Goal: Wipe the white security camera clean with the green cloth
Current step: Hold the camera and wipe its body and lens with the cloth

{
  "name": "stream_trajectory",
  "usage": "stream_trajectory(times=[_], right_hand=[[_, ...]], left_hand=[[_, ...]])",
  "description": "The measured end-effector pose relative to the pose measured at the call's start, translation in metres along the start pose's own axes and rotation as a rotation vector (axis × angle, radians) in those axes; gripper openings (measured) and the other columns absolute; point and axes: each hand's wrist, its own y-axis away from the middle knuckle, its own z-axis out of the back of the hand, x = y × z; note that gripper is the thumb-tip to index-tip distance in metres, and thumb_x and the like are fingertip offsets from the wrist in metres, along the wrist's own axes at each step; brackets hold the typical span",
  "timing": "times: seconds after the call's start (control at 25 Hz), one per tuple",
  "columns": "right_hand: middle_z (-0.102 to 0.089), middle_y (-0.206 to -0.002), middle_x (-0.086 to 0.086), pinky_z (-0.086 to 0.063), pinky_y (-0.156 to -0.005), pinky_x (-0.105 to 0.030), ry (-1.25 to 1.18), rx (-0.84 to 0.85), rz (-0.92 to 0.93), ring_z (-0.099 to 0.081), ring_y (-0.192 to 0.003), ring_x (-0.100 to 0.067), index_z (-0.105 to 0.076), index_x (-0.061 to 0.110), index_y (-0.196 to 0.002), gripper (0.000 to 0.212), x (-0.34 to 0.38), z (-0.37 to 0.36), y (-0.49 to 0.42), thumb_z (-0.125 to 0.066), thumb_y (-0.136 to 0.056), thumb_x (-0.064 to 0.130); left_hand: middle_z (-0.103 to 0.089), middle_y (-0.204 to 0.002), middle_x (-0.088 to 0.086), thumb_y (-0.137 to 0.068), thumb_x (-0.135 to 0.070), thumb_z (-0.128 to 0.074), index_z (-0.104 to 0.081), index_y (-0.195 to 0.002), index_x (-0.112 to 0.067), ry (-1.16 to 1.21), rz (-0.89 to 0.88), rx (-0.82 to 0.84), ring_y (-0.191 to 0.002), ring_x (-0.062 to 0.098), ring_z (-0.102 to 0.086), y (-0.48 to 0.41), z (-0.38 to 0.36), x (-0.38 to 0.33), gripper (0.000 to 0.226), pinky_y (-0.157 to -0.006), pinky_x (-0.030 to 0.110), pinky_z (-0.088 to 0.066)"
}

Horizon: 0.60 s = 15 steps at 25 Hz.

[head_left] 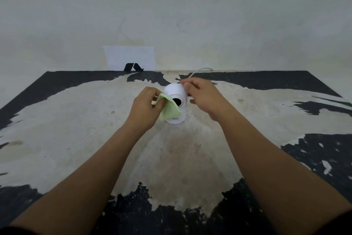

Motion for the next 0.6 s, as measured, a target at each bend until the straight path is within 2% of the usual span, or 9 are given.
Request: stream_trajectory(times=[0.08,0.16,0.28,0.44,0.6], right_hand=[[-0.067,-0.108,0.005,-0.055,-0.089,-0.047,-0.049,-0.001,-0.02,-0.063,-0.102,-0.018,-0.069,0.024,-0.103,0.019,-0.008,-0.006,-0.003,-0.053,-0.093,0.023],[-0.066,-0.105,0.006,-0.057,-0.085,-0.045,-0.111,-0.032,-0.027,-0.063,-0.1,-0.018,-0.069,0.022,-0.101,0.017,-0.011,-0.009,-0.005,-0.055,-0.092,0.02],[-0.066,-0.102,0.007,-0.057,-0.085,-0.042,-0.103,-0.038,-0.009,-0.063,-0.099,-0.015,-0.069,0.022,-0.1,0.015,-0.013,-0.009,-0.008,-0.057,-0.091,0.021],[-0.067,-0.096,0.01,-0.051,-0.088,-0.033,-0.07,-0.041,0.02,-0.062,-0.096,-0.01,-0.071,0.023,-0.098,0.016,-0.013,-0.006,-0.007,-0.058,-0.09,0.021],[-0.067,-0.097,0.007,-0.056,-0.082,-0.036,-0.162,0.013,-0.041,-0.063,-0.093,-0.015,-0.071,0.02,-0.099,0.014,-0.011,-0.002,-0.009,-0.061,-0.089,0.016]], left_hand=[[-0.064,-0.101,0.004,-0.087,-0.023,-0.061,-0.059,-0.09,-0.012,0.074,0.086,-0.002,-0.09,0.019,-0.061,-0.003,-0.003,-0.001,0.011,-0.07,0.02,-0.046],[-0.065,-0.098,0.001,-0.086,-0.026,-0.063,-0.056,-0.088,-0.017,0.121,0.118,-0.006,-0.087,0.018,-0.061,-0.005,-0.005,-0.003,0.012,-0.066,0.017,-0.044],[-0.06,-0.097,-0.003,-0.082,-0.031,-0.066,-0.053,-0.091,-0.02,0.134,0.106,-0.017,-0.083,0.017,-0.058,-0.01,-0.01,-0.005,0.02,-0.069,0.024,-0.045],[-0.053,-0.105,0.003,-0.072,-0.047,-0.072,-0.046,-0.098,-0.02,0.112,0.146,-0.026,-0.088,0.018,-0.054,-0.015,-0.024,-0.012,0.045,-0.07,0.027,-0.045],[-0.043,-0.111,0.004,-0.063,-0.044,-0.079,-0.04,-0.109,-0.017,0.053,0.145,0.007,-0.096,0.021,-0.048,-0.015,-0.03,-0.012,0.067,-0.077,0.032,-0.045]])
